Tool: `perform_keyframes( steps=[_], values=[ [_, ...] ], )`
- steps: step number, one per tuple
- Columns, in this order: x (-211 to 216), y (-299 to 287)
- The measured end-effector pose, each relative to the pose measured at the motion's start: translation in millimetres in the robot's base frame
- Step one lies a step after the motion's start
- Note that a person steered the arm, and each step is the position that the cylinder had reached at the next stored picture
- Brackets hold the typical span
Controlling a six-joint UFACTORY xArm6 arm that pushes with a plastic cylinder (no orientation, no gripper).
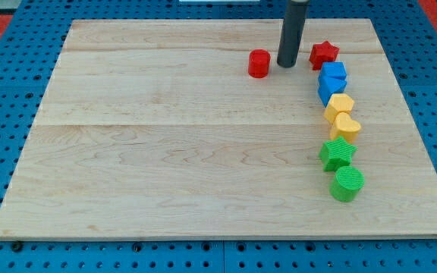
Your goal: Move the red circle towards the bottom center
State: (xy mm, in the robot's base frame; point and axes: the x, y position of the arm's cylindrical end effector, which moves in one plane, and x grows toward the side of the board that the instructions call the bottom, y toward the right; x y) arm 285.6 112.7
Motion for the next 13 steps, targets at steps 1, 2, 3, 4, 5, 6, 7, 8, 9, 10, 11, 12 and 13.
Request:
perform_keyframes(
  steps=[1, 2, 3, 4, 5, 6, 7, 8, 9, 10, 11, 12, 13],
  values=[
    [26, -41],
    [131, -80],
    [190, -97],
    [137, -63],
    [116, -75],
    [147, -141],
    [160, -178],
    [153, -193],
    [153, -219],
    [153, -271],
    [167, -309],
    [188, -246],
    [197, -207]
  ],
)
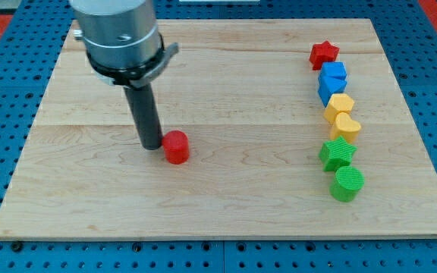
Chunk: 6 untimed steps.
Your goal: Move the red circle towards the bottom center
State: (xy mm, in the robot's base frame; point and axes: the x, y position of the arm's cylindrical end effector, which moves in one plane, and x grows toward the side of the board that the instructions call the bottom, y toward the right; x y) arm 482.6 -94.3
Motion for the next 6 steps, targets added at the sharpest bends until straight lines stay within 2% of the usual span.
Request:
perform_keyframes(
  steps=[2, 3, 4, 5, 6],
  values=[
    [-50, 9],
    [-8, 23],
    [16, 23],
    [-1, 45],
    [1, 85]
  ],
)
